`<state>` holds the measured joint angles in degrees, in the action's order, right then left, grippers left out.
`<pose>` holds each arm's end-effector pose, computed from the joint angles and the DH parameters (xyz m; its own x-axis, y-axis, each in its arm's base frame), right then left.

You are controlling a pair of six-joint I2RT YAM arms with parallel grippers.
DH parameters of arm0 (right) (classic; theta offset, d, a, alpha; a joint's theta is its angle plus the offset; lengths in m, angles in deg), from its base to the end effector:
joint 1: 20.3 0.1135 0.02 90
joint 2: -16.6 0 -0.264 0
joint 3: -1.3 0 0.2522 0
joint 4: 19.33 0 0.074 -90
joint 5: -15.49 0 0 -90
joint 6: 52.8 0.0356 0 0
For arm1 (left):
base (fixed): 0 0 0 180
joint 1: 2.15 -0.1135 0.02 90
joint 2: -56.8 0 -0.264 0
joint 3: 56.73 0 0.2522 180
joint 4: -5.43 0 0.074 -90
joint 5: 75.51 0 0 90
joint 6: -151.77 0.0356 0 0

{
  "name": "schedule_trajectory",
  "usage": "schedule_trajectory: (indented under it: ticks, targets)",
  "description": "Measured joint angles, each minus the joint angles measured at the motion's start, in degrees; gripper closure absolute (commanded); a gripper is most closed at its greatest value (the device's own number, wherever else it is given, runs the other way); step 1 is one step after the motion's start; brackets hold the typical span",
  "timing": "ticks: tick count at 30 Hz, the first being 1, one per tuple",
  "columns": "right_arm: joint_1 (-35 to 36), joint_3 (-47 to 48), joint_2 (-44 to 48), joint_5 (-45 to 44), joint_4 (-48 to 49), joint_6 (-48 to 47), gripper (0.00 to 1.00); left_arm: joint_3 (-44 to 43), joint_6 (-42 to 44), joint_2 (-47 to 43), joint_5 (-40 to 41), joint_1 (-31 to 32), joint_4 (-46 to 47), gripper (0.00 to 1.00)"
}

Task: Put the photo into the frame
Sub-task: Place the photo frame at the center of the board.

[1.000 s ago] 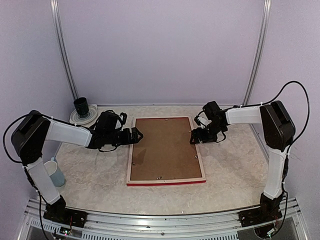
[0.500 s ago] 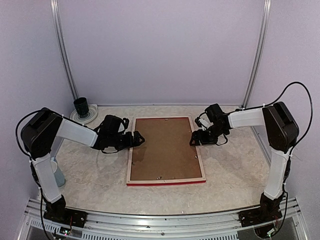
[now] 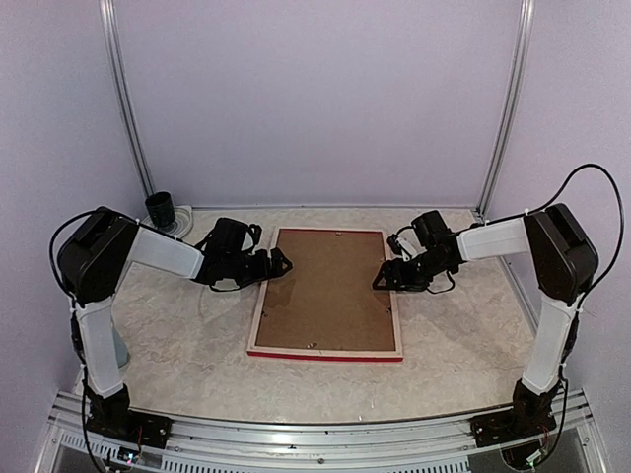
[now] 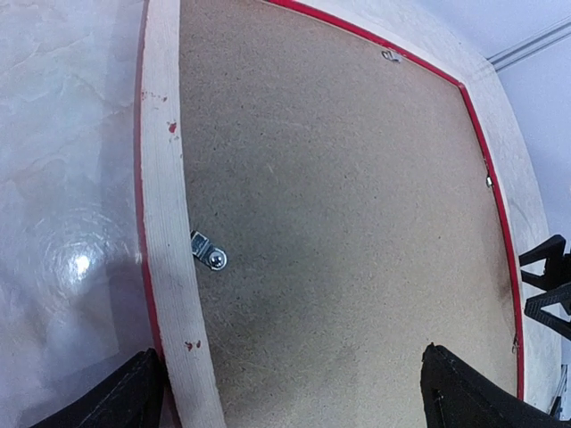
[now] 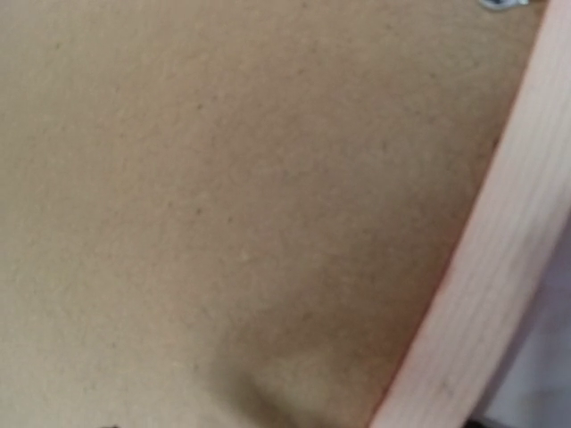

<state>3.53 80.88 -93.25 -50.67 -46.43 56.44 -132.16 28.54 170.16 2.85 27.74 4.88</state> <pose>0.3463 0.1687 0.1449 -0.9148 -0.0746 -0.3969 -0.2833 0.8190 0.4991 0.3509 -0.2100 0.1331 -0.7938 -0.1628 -0.5860 0.2272 0.8144 -0.5340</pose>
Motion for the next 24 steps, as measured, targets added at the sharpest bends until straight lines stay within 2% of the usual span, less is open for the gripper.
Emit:
schedule_trajectory:
  ticks: [8,18,24]
  targets:
    - [1.7,-4.6,3.9,-1.4,0.2,1.7,0.21,-7.4,0.5,5.1,-0.1,-0.4,-1.3,0.01]
    - [8.6,-9.6,8.4,-4.2,-0.7,4.5,0.20,-17.0,2.3,12.0,-2.1,-2.2,-2.4,0.01]
    - [10.4,-11.1,10.4,-6.4,-2.0,5.1,0.19,-17.6,2.4,12.7,-3.1,-4.1,-2.2,0.01]
